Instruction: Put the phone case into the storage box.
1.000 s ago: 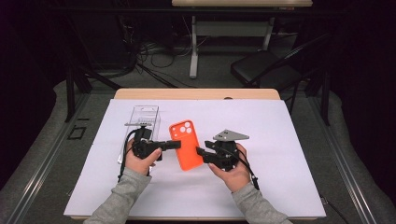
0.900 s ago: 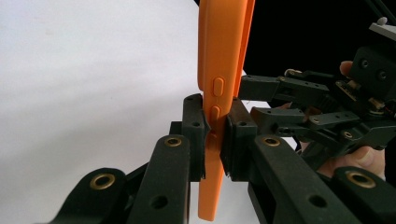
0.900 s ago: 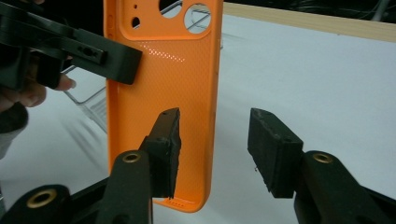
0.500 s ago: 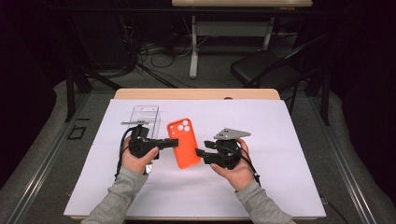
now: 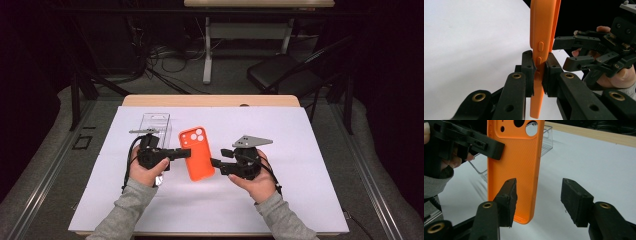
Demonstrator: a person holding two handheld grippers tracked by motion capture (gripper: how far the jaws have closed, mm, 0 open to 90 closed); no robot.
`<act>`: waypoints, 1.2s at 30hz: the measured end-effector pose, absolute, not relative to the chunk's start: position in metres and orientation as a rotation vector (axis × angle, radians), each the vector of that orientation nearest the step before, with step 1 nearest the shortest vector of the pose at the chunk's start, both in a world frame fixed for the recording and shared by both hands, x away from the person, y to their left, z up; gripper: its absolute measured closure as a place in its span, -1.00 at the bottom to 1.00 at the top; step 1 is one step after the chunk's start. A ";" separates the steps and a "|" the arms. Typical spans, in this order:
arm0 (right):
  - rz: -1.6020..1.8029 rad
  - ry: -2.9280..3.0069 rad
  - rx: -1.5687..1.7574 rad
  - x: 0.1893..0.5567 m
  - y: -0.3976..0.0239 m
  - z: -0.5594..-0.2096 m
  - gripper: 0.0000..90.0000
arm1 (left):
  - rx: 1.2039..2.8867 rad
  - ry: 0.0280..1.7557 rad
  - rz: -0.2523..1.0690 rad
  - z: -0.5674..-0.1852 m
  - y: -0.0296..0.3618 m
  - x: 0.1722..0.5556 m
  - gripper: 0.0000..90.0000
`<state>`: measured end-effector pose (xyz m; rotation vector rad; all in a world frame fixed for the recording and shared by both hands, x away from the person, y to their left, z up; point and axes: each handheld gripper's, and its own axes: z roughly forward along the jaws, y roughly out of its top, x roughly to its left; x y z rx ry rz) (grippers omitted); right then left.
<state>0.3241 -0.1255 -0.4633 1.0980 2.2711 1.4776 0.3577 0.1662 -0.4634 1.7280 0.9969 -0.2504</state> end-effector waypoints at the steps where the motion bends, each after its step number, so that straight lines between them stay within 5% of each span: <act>1: 1.475 2.271 1.097 0.324 -0.126 -0.463 0.02 | 1.728 0.994 -0.250 -0.463 0.166 0.357 0.82; 36: 1.532 2.314 1.132 0.328 -0.137 -0.460 0.21 | 1.770 0.951 -0.265 -0.463 0.152 0.351 0.82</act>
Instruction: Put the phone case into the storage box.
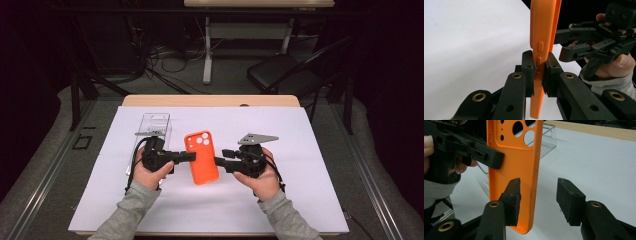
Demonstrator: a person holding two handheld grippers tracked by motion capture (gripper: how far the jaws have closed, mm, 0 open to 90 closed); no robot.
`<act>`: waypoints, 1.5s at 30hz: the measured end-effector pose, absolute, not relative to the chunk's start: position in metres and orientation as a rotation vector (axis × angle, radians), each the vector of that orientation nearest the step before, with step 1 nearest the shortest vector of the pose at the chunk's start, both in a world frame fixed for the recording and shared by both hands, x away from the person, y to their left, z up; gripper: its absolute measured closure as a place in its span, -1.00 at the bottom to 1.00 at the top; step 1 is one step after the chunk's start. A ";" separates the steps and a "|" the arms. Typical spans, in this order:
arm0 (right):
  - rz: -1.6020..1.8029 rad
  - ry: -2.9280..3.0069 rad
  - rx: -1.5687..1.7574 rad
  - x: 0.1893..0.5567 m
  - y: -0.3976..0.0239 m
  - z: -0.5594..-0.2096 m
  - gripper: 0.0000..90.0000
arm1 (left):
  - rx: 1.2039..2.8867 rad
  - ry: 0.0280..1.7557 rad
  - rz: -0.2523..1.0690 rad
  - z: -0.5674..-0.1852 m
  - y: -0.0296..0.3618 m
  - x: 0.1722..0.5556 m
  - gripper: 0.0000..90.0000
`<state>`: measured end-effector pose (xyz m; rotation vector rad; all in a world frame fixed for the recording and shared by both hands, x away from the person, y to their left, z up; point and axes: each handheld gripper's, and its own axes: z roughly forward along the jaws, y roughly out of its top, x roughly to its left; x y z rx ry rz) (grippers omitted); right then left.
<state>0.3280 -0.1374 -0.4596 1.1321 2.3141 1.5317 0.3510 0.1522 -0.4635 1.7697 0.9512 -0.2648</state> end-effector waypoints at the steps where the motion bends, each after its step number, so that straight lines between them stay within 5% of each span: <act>1: 1.542 2.322 1.142 0.328 -0.137 -0.460 0.22 | 1.778 0.942 -0.266 -0.464 0.151 0.351 0.82; 45: 1.597 2.412 1.185 0.331 -0.138 -0.463 0.53 | 1.808 0.875 -0.305 -0.467 0.138 0.346 0.82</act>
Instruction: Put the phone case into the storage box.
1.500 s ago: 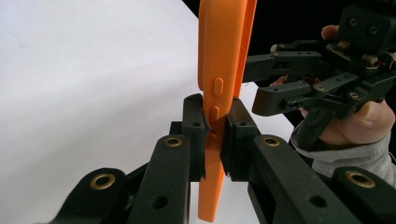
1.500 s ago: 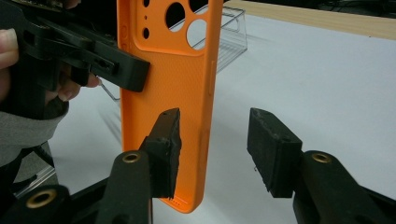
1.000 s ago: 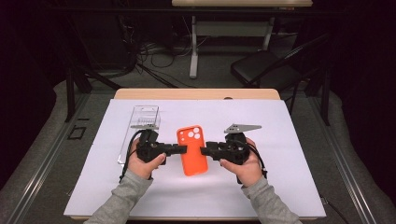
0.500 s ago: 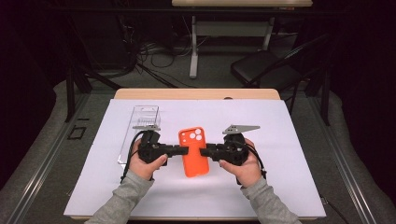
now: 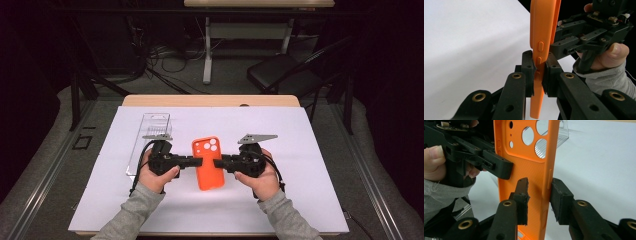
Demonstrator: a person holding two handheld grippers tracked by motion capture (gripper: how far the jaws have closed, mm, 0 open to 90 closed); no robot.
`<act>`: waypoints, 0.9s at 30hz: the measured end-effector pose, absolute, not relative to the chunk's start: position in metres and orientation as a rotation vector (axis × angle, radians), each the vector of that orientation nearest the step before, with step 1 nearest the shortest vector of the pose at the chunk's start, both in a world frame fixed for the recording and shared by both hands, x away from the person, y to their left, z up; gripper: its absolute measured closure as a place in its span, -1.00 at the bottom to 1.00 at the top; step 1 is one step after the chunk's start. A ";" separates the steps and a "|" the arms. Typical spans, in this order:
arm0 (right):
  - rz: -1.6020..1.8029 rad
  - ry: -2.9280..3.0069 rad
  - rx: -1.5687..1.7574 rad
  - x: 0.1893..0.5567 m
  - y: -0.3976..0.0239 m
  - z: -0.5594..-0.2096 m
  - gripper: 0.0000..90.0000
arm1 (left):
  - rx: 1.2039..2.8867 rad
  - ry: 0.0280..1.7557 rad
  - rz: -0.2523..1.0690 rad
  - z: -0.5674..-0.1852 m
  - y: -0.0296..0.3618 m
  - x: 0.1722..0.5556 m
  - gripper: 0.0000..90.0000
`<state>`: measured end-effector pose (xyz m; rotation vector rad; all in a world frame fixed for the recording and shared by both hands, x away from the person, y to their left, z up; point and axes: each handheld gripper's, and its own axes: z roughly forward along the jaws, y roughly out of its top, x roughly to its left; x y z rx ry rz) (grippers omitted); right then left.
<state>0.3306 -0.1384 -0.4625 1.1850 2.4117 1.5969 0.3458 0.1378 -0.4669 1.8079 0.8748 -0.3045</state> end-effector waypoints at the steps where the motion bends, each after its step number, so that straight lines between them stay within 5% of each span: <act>1: 1.601 2.410 1.187 0.331 -0.138 -0.463 0.54 | 1.809 0.873 -0.304 -0.467 0.138 0.346 0.82; 27: 1.687 2.424 1.252 0.337 -0.147 -0.466 0.78 | 1.803 0.867 -0.301 -0.467 0.138 0.346 0.82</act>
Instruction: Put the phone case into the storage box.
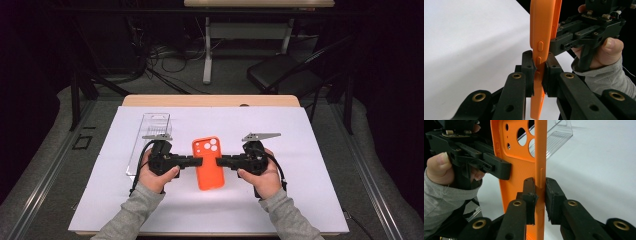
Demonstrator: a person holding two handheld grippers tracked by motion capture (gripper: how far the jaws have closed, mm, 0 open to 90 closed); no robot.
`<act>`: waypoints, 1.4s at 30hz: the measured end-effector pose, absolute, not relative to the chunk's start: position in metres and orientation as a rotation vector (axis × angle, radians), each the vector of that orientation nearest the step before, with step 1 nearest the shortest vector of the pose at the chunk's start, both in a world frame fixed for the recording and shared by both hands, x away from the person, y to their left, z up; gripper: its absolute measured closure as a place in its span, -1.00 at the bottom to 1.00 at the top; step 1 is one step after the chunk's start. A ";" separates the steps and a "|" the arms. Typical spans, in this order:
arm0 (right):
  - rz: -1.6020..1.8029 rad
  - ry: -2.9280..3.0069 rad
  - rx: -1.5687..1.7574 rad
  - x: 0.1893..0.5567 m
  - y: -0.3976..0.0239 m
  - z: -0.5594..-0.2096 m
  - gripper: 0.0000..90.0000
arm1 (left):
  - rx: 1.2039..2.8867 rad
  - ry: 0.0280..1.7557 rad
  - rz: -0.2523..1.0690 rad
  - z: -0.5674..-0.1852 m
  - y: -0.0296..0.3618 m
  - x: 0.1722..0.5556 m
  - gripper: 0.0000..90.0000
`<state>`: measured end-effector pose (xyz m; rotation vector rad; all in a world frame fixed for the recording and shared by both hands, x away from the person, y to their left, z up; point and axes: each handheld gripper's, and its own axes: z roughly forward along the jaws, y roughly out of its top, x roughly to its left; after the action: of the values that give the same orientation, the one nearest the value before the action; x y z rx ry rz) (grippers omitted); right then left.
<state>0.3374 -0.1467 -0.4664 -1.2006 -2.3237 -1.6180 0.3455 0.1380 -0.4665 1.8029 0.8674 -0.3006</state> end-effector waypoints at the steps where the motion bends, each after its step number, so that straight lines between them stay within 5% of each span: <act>1: -1.620 -2.320 -1.201 0.338 -0.147 -0.467 0.78 | 1.802 0.867 -0.301 -0.467 0.138 0.346 0.82; 42: -1.617 -2.318 -1.202 0.337 -0.147 -0.468 0.84 | 1.795 0.876 -0.309 -0.469 0.140 0.348 0.79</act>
<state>0.3370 -0.1475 -0.4683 -1.2024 -2.3180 -1.6166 0.3485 0.1396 -0.4687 1.7946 0.8764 -0.3088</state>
